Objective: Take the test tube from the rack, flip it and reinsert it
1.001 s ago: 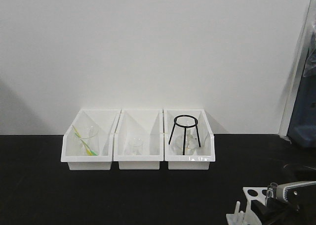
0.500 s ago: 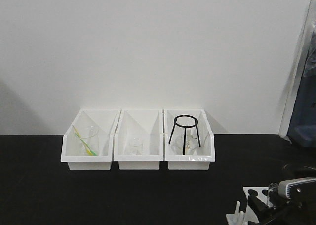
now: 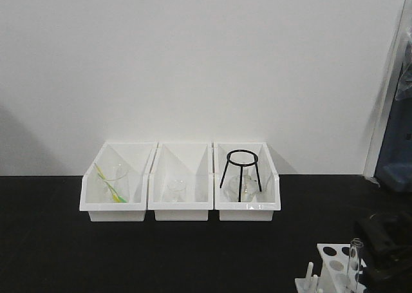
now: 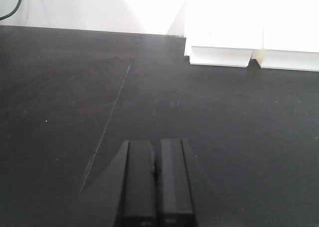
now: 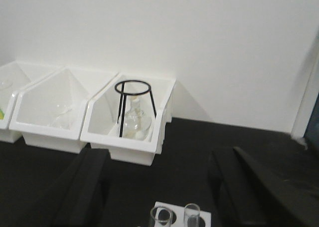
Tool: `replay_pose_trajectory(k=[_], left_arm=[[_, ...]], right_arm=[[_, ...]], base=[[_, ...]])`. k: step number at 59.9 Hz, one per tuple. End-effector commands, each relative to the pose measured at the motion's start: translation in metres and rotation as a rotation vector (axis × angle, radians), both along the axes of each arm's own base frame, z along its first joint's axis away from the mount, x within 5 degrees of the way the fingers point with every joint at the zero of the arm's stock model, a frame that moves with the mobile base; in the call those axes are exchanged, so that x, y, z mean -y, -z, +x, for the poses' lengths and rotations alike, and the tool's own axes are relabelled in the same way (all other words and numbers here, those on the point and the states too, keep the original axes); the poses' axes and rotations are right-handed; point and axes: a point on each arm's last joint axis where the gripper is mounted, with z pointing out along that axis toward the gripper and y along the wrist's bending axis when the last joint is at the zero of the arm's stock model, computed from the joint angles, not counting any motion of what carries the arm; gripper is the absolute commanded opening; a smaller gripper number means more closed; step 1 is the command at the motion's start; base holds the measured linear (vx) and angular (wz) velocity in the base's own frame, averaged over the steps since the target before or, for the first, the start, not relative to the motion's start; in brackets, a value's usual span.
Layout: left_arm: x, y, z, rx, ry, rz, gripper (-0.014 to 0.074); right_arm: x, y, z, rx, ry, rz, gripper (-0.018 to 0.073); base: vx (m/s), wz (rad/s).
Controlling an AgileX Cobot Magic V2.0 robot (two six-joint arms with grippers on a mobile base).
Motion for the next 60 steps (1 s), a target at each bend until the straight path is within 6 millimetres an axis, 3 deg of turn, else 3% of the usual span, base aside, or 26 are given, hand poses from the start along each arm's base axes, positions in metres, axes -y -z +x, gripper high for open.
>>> replay_pose_trajectory(k=[1, 11, 22, 50, 60], left_arm=[[0.001, -0.008, 0.001, 0.098, 0.011, 0.004, -0.0006], [0.001, -0.008, 0.001, 0.098, 0.011, 0.004, -0.0006], [0.001, -0.008, 0.001, 0.098, 0.011, 0.004, -0.0006], [0.001, -0.008, 0.001, 0.098, 0.011, 0.004, -0.0006], [0.001, -0.008, 0.001, 0.098, 0.011, 0.004, -0.0006]], right_arm=[[0.003, -0.03, -0.021, 0.123, 0.01, -0.005, 0.0495], [0.011, -0.042, -0.053, 0.118, 0.07, -0.019, 0.0495], [0.013, -0.051, -0.072, 0.18, 0.082, -0.014, 0.0495], [0.013, -0.054, -0.077, 0.209, 0.081, -0.024, 0.0494], [0.015, -0.054, -0.079, 0.191, 0.095, 0.014, 0.0431]], base=[[0.0, 0.0], [0.0, 0.0], [0.0, 0.0], [0.0, 0.0], [0.0, 0.0]])
